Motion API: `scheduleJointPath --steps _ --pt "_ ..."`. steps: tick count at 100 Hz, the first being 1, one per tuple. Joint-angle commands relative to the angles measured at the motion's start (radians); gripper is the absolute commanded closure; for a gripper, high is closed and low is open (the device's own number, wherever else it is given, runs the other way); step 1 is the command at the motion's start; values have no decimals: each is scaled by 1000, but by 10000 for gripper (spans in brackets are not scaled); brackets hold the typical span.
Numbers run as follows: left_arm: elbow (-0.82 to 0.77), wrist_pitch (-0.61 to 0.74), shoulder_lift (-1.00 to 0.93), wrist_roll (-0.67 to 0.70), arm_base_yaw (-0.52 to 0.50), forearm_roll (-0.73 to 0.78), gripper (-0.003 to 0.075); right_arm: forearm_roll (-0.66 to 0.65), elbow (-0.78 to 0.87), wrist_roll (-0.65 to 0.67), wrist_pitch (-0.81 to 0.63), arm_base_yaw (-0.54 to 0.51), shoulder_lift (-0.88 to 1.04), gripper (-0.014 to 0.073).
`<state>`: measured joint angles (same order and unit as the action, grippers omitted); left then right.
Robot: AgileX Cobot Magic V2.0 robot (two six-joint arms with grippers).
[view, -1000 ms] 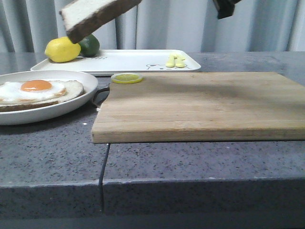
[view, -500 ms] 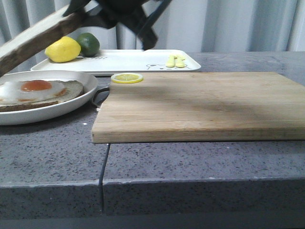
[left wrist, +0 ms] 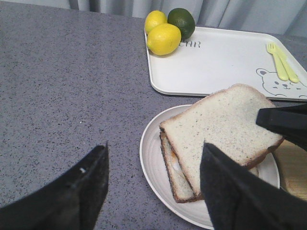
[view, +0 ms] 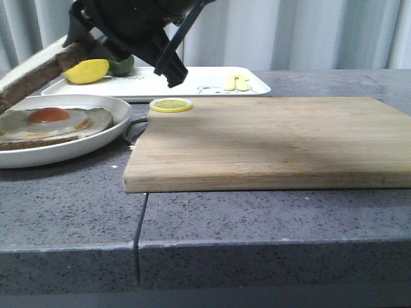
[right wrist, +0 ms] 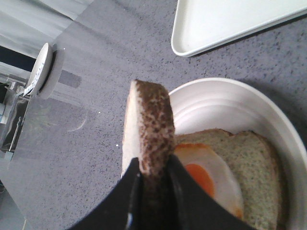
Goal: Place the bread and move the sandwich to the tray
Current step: 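Lower the bread onto the fried egg and open the right gripper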
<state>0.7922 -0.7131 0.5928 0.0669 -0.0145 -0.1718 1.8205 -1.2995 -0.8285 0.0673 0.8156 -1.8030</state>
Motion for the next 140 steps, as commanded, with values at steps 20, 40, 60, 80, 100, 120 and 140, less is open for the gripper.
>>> scheduleJointPath --steps 20,40,60,80,100,120,140 --pt "36 72 9 1 2 -13 335 60 -35 -1 10 -1 24 648" --pt "36 72 9 1 2 -13 335 60 -4 -1 3 -1 13 648" --pt "36 72 9 1 2 -13 335 60 20 -1 -15 -1 13 645" --pt "36 72 9 1 2 -13 335 60 21 -3 -31 -1 13 548" --pt "36 72 9 1 2 -13 335 60 21 -11 -31 -1 13 329" --pt "36 72 9 1 2 -13 335 60 21 -12 -67 -1 13 275" --pt "36 72 9 1 2 -13 335 60 21 -12 -78 -6 16 275"
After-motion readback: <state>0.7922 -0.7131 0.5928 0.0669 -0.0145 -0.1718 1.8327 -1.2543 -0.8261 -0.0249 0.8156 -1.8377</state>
